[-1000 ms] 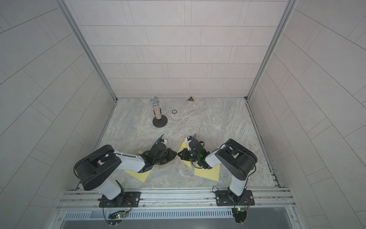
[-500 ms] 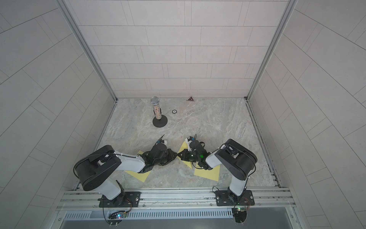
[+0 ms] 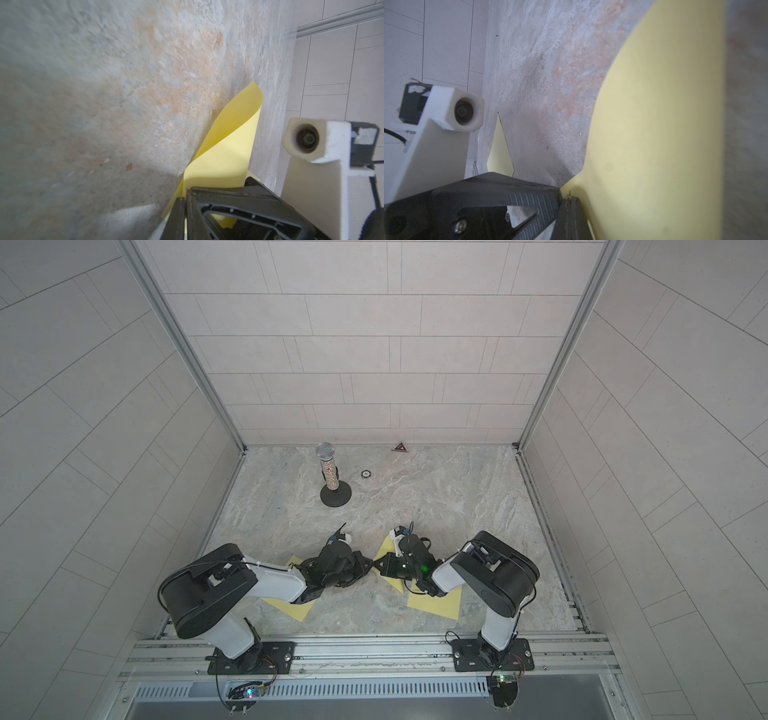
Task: Fold the square paper diagonally
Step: Fold the paper at the center of the board.
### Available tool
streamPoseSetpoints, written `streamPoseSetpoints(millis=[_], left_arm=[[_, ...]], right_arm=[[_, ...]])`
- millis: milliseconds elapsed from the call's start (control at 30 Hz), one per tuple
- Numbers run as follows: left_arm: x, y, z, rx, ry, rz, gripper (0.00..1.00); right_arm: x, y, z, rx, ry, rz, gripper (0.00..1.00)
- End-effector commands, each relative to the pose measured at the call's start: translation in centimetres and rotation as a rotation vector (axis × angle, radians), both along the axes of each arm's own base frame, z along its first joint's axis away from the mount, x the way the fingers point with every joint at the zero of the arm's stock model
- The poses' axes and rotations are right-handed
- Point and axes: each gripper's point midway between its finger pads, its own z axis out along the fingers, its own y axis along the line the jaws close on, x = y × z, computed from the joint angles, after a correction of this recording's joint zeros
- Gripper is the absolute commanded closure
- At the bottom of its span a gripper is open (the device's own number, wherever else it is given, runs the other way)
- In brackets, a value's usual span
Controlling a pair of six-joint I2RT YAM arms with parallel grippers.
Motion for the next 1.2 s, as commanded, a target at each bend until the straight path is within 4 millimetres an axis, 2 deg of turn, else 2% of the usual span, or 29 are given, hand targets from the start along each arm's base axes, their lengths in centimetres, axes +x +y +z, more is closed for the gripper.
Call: streamPoseSetpoints(millis=[0, 100, 300, 400, 600, 867, 1167], left_arm=[[-1.4, 2.2, -2.1, 0.145, 0.044, -0.012, 0.9], [-1.2, 2.1, -0.9, 0.121, 0.012, -0.008, 0.89], [-0.5, -0.6, 2.2, -0.065, -0.022, -0.021, 0.89], [-0.1, -1.0, 2.7, -0.099, -0.03, -0.007, 0.89], [0.1, -0.9, 2.2, -0.076, -0.025, -0.003, 0.91], [-0.7, 1.2, -1.3, 0.037, 0.04, 0.04, 0.93], [-0.3, 1.3, -1.5, 0.069, 0.028, 0.044, 0.94]], right_arm=[[-5.2, -4.7, -7.8, -0.25, 0.257, -0.012, 1.0], [-5.3, -4.7, -7.9, -0.251, 0.262, -0.013, 1.0], [-5.4, -4.9, -8.0, -0.255, 0.268, -0.019, 1.0], [-5.4, -5.0, -8.1, -0.259, 0.269, -0.023, 1.0], [-5.6, -5.1, -8.3, -0.262, 0.276, -0.025, 1.0], [-5.6, -5.0, -8.3, -0.262, 0.277, -0.025, 1.0], [-5.7, -5.1, -8.4, -0.264, 0.28, -0.02, 1.0]])
